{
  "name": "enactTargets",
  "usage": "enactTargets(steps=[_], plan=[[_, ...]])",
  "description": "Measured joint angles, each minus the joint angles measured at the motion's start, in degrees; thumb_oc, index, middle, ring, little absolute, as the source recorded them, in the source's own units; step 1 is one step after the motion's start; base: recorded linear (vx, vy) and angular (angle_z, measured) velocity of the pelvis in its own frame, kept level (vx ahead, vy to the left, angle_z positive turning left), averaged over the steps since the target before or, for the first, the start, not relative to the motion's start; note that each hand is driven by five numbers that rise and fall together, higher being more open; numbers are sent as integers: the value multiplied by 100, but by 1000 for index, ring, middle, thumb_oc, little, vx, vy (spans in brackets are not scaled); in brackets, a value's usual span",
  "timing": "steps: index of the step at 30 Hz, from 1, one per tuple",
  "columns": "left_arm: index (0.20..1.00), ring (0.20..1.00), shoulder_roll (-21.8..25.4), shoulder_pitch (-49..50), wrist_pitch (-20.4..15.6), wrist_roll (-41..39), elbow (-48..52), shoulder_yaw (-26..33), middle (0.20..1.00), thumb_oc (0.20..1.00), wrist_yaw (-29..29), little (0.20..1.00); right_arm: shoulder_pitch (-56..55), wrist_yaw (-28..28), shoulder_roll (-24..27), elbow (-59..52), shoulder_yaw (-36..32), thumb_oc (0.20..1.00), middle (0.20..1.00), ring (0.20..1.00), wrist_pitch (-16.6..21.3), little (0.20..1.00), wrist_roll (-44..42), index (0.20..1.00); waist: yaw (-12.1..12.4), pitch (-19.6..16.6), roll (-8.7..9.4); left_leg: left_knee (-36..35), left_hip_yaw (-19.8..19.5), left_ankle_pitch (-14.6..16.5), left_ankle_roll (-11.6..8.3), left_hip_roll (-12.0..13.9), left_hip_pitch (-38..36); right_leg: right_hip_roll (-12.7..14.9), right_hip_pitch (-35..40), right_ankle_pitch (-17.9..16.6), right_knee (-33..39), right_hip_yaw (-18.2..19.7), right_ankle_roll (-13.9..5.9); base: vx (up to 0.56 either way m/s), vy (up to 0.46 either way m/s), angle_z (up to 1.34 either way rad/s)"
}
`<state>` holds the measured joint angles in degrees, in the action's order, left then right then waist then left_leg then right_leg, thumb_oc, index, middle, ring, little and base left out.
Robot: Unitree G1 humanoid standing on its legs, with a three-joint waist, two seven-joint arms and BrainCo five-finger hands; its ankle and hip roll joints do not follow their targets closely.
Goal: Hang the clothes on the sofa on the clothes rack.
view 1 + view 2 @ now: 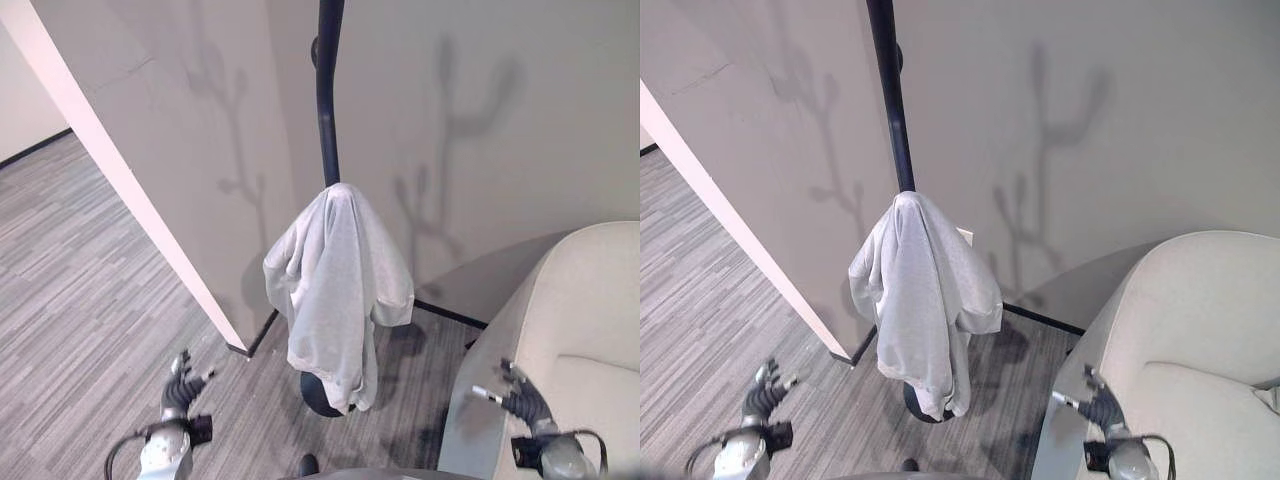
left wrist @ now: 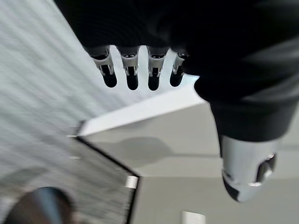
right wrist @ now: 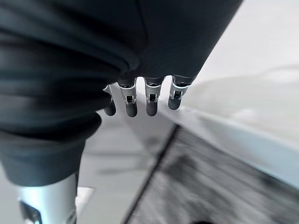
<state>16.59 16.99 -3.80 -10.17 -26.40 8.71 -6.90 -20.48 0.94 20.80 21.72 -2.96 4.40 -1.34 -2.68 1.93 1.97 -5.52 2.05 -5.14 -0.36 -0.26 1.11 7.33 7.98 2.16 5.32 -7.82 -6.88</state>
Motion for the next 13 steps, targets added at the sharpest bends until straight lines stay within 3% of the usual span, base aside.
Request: enactTargets(steps=[6,10,13], plan=[[1000,1000,-49,-80,-31,17,-1346,-692,1000,1000,278,1000,335,16,-25,1355,102,1000,1000,1000,32,1000,-49,1000,2,-58,-62,0,2,3,8,-1,32,1,-24,-3,5,-22,-2,-2,3,1],[1000,1000,-100,-160,-13,42,-1996,-1165,1000,1000,514,1000,703,-84,-139,2222,228,1000,1000,1000,116,1000,-337,1000,1,-114,34,0,-5,-18,-23,-1,35,1,-18,-2,4,-44,-1,0,2,1],[1000,1000,-110,-244,22,62,-2267,-1164,1000,1000,584,1000,853,-89,-236,2524,242,1000,1000,1000,123,1000,-474,1000,-8,-184,149,0,-7,-22,-31,-1,29,1,-11,8,5,-47,11,0,0,0]])
